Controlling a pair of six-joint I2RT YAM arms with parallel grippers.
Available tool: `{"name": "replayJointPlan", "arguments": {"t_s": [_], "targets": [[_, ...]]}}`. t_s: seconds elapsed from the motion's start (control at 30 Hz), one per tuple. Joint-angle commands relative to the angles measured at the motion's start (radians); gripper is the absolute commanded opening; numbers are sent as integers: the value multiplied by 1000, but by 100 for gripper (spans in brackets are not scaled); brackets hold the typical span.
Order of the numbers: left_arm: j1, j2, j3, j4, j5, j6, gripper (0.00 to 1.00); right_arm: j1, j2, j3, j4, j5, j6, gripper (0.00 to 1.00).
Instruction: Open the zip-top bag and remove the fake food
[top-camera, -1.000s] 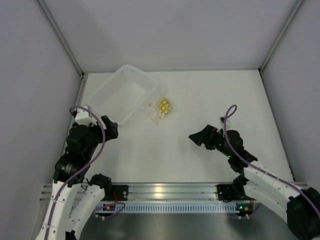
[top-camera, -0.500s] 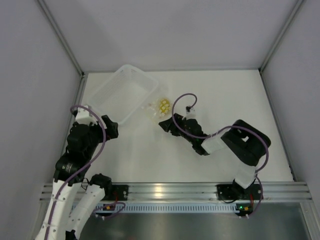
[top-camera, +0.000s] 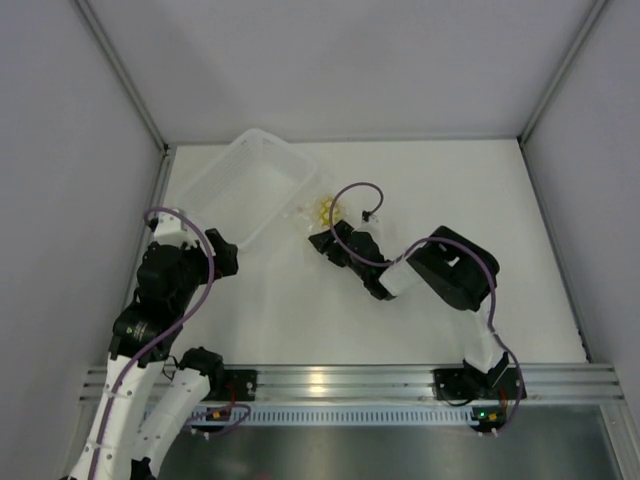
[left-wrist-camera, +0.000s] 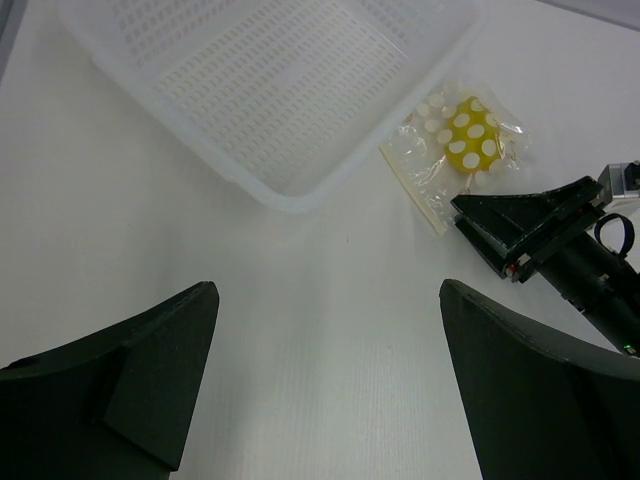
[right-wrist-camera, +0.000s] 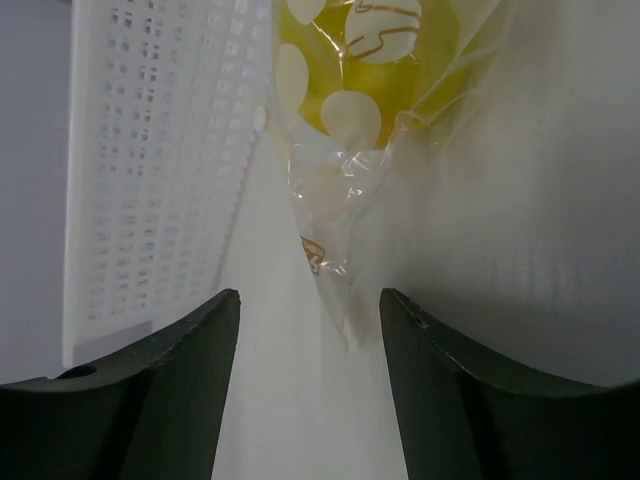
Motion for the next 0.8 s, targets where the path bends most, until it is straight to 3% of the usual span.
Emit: {"name": "replayJointPlan", "arguments": {"t_s": [0.0,0.2,0.3,0.33,0.4,0.6,0.77], "targets": [[-1,-5,-1,50,16,3,98,22,60,65,-28,16,46,60],[-1,-8,-3,52,19,3,98,22,126,154,-96,44,66,45],[-1,-8,-3,50,22,1,98,17,120,163,-114,85,78,33],[-1,-8,-3,50,22,1,98,16,117,161,-104,85,81,18],[-1,-8,-4,50,22,1,98,6,108,149,-71,62,81,2],[-1,-37,-15,76,102,23,98,-18,-67,-19,-18,-37,103,0],[-1,2,-58,191,451,60,98,-75,-298,-236,-65,-251,95,0]]}}
